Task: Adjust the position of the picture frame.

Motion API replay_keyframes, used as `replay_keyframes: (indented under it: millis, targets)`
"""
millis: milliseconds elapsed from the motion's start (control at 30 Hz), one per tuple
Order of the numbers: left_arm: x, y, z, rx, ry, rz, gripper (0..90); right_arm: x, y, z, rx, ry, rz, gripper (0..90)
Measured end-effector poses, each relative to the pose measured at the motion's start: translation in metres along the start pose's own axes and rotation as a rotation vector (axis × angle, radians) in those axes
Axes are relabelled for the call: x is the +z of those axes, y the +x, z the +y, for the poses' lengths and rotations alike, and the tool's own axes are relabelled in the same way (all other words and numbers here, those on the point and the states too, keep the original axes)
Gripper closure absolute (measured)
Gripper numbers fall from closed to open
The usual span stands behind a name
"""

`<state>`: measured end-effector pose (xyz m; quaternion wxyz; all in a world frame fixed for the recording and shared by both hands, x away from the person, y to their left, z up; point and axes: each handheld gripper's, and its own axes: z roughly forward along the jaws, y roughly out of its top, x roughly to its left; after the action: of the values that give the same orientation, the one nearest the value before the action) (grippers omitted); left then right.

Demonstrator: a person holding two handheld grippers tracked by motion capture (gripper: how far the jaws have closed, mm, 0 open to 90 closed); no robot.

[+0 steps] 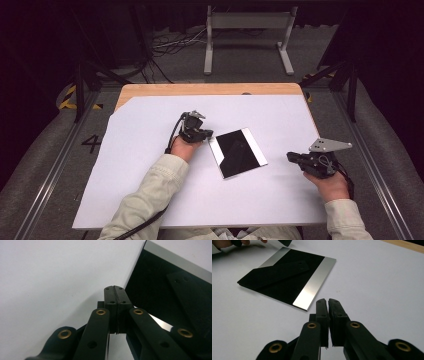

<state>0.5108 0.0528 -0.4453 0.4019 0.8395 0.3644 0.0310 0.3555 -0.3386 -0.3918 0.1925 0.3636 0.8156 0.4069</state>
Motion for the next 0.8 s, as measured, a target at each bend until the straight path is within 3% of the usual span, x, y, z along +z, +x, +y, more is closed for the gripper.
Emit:
replay_keyframes:
  millis: [200, 300, 433, 567, 800]
  targets:
    - [0.0012, 0.0025, 0.0015, 0.006, 0.026, 0.013, 90.0, -0.0016, -0.0007, -0.0029, 0.003, 0.006, 0.0, 86.1]
    - [0.0016, 0.0061, 0.0006, -0.008, 0.026, -0.001, 90.0, -0.0011, -0.0004, -0.0033, 0.003, 0.009, 0.003, 86.0]
    - [0.0018, 0.0034, 0.0013, 0.015, 0.031, 0.013, 90.0, -0.0011, 0.0002, -0.0028, 0.0, 0.01, 0.006, 85.7]
    - [-0.0004, 0.0061, 0.0001, -0.003, 0.044, -0.017, 90.0, -0.0016, -0.0003, -0.0028, 0.002, 0.01, 0.006, 85.4]
    - [-0.0059, -0.0009, -0.0036, 0.029, 0.084, -0.028, 90.0, -0.0029, -0.0014, -0.0023, 0.005, 0.014, 0.004, 85.4]
